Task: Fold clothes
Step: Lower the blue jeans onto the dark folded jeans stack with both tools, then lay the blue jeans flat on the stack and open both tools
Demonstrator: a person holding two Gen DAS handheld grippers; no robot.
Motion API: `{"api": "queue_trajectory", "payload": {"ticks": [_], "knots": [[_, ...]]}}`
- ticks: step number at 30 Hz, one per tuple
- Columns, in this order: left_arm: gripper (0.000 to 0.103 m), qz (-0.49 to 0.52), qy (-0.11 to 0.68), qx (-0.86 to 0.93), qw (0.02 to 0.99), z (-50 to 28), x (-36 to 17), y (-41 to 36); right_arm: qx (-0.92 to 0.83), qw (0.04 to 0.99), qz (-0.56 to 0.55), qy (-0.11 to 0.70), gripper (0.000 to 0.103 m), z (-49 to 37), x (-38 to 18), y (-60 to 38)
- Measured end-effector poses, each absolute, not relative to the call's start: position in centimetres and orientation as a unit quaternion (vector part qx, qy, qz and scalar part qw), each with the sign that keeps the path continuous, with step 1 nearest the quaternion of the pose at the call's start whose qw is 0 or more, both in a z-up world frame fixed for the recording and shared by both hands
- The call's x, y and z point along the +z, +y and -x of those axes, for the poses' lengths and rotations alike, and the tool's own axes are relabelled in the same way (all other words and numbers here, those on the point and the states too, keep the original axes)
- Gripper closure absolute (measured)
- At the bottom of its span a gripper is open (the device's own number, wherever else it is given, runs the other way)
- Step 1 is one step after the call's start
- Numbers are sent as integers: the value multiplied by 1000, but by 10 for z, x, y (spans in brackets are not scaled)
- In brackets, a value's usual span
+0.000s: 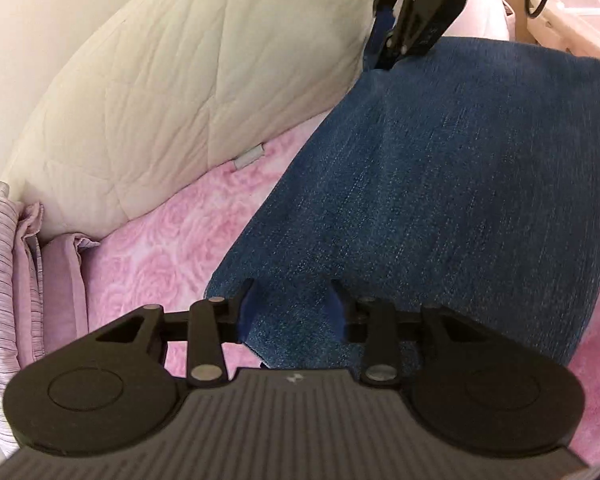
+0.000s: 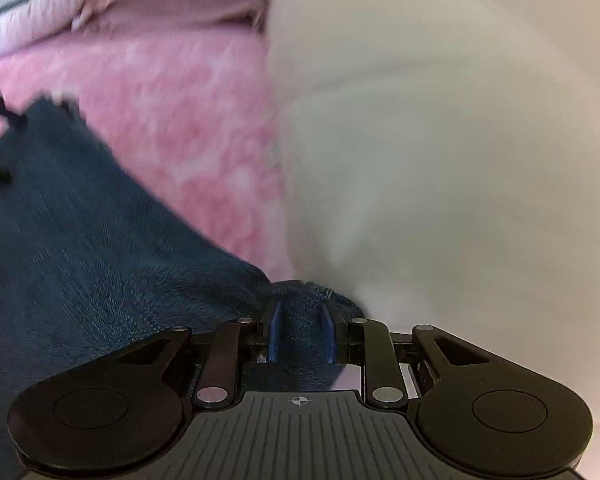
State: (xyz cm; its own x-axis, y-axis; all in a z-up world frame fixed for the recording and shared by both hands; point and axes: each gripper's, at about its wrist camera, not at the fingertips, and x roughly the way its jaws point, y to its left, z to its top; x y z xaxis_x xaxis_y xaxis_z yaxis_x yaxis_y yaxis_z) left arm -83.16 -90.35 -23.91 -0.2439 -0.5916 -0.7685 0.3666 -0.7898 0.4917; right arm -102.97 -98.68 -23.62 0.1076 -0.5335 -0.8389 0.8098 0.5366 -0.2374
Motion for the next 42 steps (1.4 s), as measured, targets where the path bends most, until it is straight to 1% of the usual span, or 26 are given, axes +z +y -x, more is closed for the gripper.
{"api": "queue_trajectory", "payload": {"ticks": [2, 5, 9, 10, 15, 16, 18, 20, 23, 25, 28, 32, 36, 38, 40, 42], "knots": [[71, -532, -101, -781, 312, 831, -234, -904, -456, 728, -155, 488, 77, 1028, -236, -992], [69, -523, -87, -783, 326, 830, -225, -907, -460, 730, -166, 477, 77, 1031, -216, -987], [69, -511, -69, -785, 344, 829, -214, -912, -498, 740, -160, 424, 77, 1044, -181, -951], [69, -514, -61, -784, 344, 830, -219, -919, -504, 742, -162, 412, 77, 1046, -177, -941], [69, -526, -29, -780, 337, 836, -243, -943, -494, 745, -198, 402, 76, 1045, -202, -938], [66, -525, -17, -780, 339, 834, -237, -944, -491, 745, -207, 402, 76, 1046, -208, -940], [66, -525, 5, -780, 342, 830, -226, -946, -488, 743, -219, 403, 76, 1045, -213, -941], [71, -525, 4, -780, 342, 826, -213, -940, -493, 744, -209, 400, 76, 1045, -194, -928], [71, -514, 20, -793, 326, 819, -198, -923, -476, 758, -195, 400, 76, 1044, -171, -888], [71, -517, 19, -792, 323, 818, -198, -915, -461, 767, -203, 397, 76, 1042, -165, -862], [71, -522, 18, -791, 318, 816, -198, -904, -433, 769, -244, 401, 76, 1033, -181, -841], [71, -528, 16, -790, 312, 813, -199, -889, -407, 766, -242, 435, 76, 1023, -208, -832], [71, -533, 14, -788, 306, 811, -199, -874, -421, 765, -235, 428, 76, 1030, -181, -822], [69, -513, 31, -800, 309, 801, -184, -854, -420, 769, -231, 422, 76, 1033, -170, -809], [68, -516, 51, -796, 311, 798, -189, -840, -415, 769, -236, 425, 76, 1033, -169, -797], [68, -537, 56, -785, 304, 802, -212, -835, -410, 761, -253, 434, 76, 1031, -185, -795]]}}
